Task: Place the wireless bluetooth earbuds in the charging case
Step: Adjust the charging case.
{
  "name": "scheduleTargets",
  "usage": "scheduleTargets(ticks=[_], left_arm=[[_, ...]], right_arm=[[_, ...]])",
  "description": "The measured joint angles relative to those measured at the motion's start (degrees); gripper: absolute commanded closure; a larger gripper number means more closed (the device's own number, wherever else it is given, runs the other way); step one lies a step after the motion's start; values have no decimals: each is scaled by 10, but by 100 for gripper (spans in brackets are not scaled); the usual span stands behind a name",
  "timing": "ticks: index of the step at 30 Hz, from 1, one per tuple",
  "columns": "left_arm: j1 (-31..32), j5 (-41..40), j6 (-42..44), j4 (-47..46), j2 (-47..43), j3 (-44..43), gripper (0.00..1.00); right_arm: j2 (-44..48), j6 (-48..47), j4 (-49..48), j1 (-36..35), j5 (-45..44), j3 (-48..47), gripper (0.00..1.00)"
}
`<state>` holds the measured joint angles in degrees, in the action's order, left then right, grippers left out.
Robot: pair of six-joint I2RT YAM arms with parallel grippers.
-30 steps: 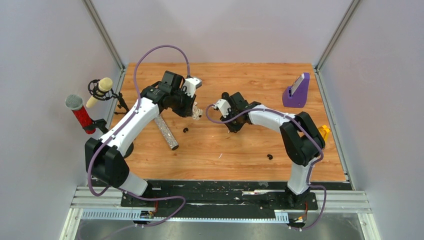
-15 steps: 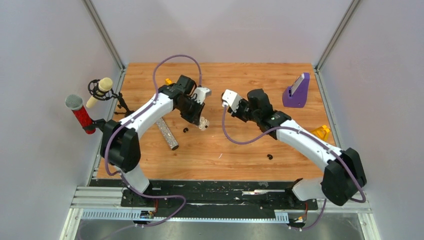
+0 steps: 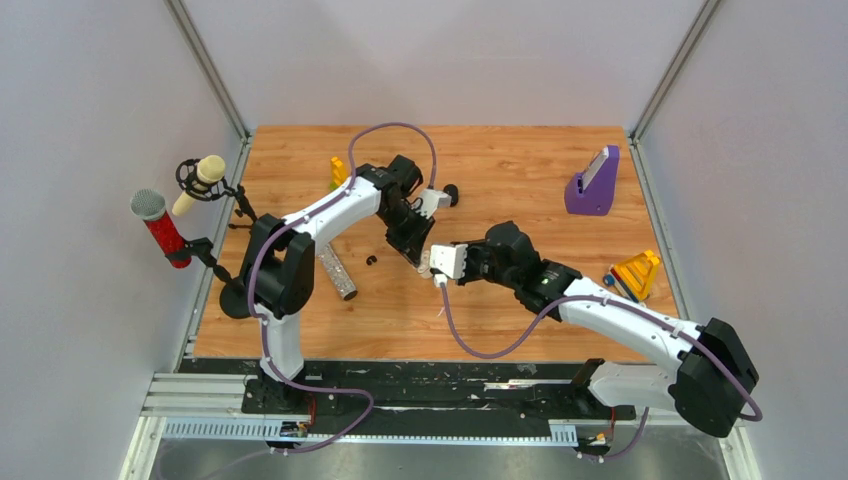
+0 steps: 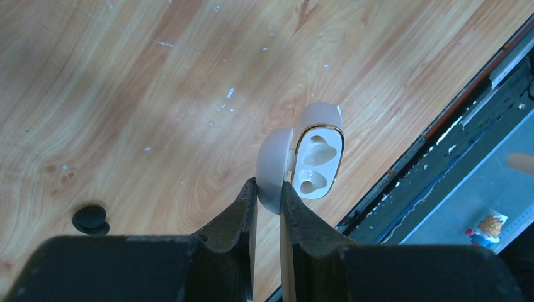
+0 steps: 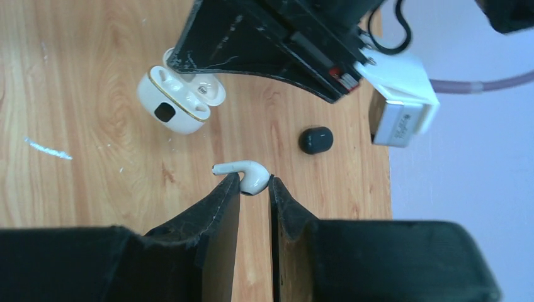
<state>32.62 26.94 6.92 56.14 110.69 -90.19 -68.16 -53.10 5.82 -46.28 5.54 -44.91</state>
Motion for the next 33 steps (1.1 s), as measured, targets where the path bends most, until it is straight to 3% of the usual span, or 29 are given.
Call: scheduleTargets(ticks=[12, 21, 33], left_arm=[[77, -89, 0, -3, -23, 12, 87], [77, -126, 0, -22, -75, 17, 86], [94, -138, 1, -23, -77, 23, 86]], right_arm=[[-32, -45, -49, -53, -42, 22, 95], [-32, -49, -54, -63, -46, 40, 95], [-32, -55, -75, -76, -60, 45, 96]])
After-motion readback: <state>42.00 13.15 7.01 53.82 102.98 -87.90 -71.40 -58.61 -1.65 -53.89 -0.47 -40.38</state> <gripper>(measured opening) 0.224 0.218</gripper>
